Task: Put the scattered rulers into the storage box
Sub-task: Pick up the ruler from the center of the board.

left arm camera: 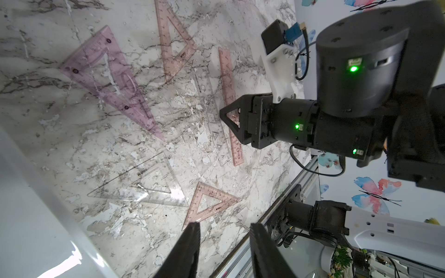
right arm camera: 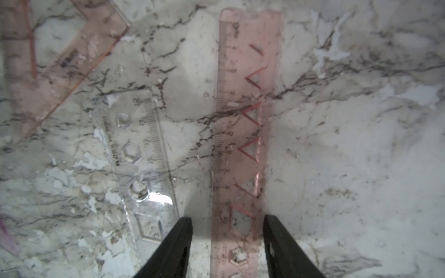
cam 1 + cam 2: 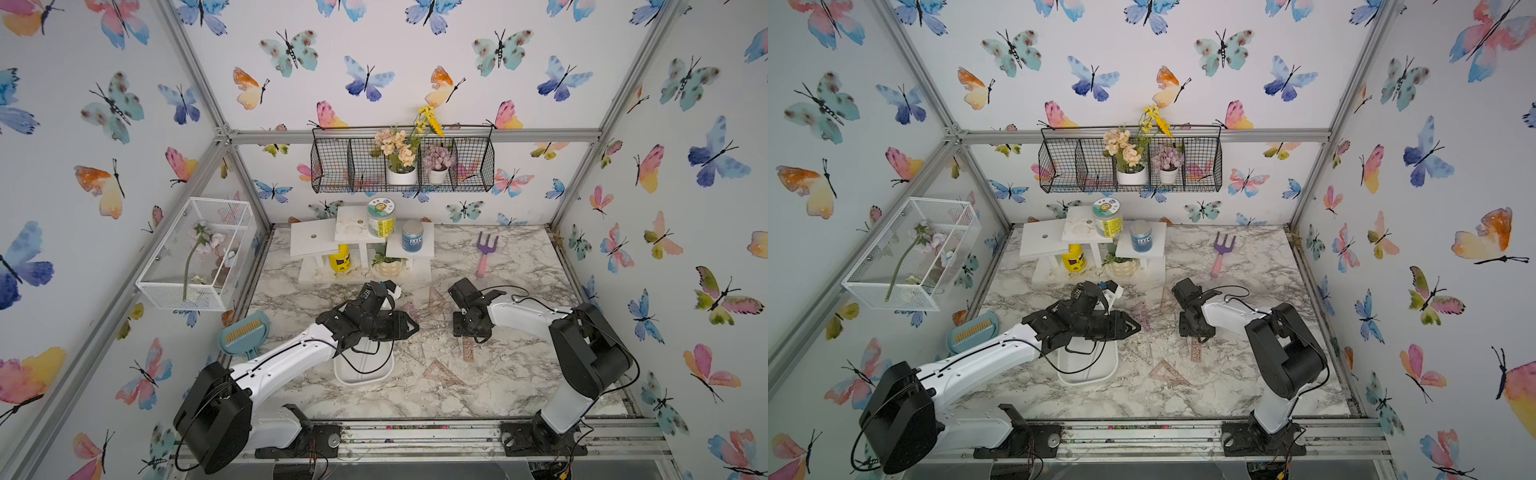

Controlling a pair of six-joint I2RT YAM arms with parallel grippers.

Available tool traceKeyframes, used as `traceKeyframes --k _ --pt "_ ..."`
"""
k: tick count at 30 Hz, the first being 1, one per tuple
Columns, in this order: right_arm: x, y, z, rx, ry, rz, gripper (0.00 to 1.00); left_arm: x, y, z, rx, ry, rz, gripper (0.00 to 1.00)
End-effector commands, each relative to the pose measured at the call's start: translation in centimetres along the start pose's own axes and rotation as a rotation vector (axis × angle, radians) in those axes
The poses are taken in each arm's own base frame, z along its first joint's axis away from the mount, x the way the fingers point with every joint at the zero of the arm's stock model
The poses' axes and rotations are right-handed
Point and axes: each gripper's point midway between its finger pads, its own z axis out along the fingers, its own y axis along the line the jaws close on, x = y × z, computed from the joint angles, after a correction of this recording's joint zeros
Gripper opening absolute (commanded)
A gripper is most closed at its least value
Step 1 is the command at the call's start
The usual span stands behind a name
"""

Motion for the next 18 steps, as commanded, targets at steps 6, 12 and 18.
traceKeyframes --k 6,12,18 --pt "1.9 -1.3 1.8 0.041 0.056 -0.008 0.53 0.6 -0.4 -0.3 0.019 0.013 0.006 0.39" --pt "0.9 -1.0 0.3 0.029 0.024 -0.006 0.53 0.6 -0.4 -0.4 0.022 0.011 0.004 0.39" --pt "0.4 -0.7 -0.5 0.012 0.015 -0.003 0.53 0.6 -0.4 -0.4 0.023 0.008 0.005 0.39"
